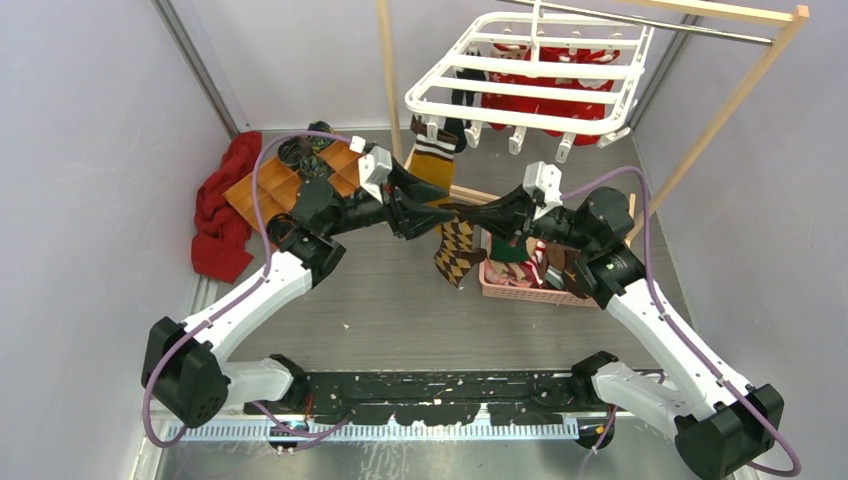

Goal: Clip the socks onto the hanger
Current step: Pick up the sock from the bin, then open the clamp at the hanger.

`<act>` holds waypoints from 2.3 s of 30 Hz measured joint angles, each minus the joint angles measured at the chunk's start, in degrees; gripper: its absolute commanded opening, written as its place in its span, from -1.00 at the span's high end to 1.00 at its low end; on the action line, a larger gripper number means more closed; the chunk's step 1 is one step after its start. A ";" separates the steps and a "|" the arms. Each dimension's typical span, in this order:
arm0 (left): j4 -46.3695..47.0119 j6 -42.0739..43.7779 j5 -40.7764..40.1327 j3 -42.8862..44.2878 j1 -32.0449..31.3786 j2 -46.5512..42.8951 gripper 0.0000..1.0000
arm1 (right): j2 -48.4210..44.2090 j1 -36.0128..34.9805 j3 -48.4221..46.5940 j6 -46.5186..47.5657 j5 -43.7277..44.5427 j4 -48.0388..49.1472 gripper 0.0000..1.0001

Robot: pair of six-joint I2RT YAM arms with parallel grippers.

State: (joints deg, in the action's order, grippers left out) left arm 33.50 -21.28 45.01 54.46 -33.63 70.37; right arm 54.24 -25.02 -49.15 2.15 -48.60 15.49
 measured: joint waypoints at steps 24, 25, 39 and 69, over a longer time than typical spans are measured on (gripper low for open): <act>11.21 -7.45 0.87 -2.21 1.68 2.99 0.47 | 0.02 0.39 -0.17 -4.31 0.04 3.37 0.98; 11.96 -8.17 1.16 -2.21 1.77 3.26 0.47 | 0.02 0.39 -0.17 -4.31 0.04 3.37 0.98; 23.37 -16.87 5.81 -2.08 3.15 7.61 0.99 | 0.07 0.61 -0.98 -4.59 0.15 3.37 0.45; 21.46 -14.21 4.28 5.57 4.81 12.50 0.99 | 2.45 1.66 -13.00 1.44 9.60 -1.46 -0.22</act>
State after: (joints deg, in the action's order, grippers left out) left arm 54.96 -35.48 49.30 60.03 -28.82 82.87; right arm 56.69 -23.35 -62.15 3.60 -39.00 14.02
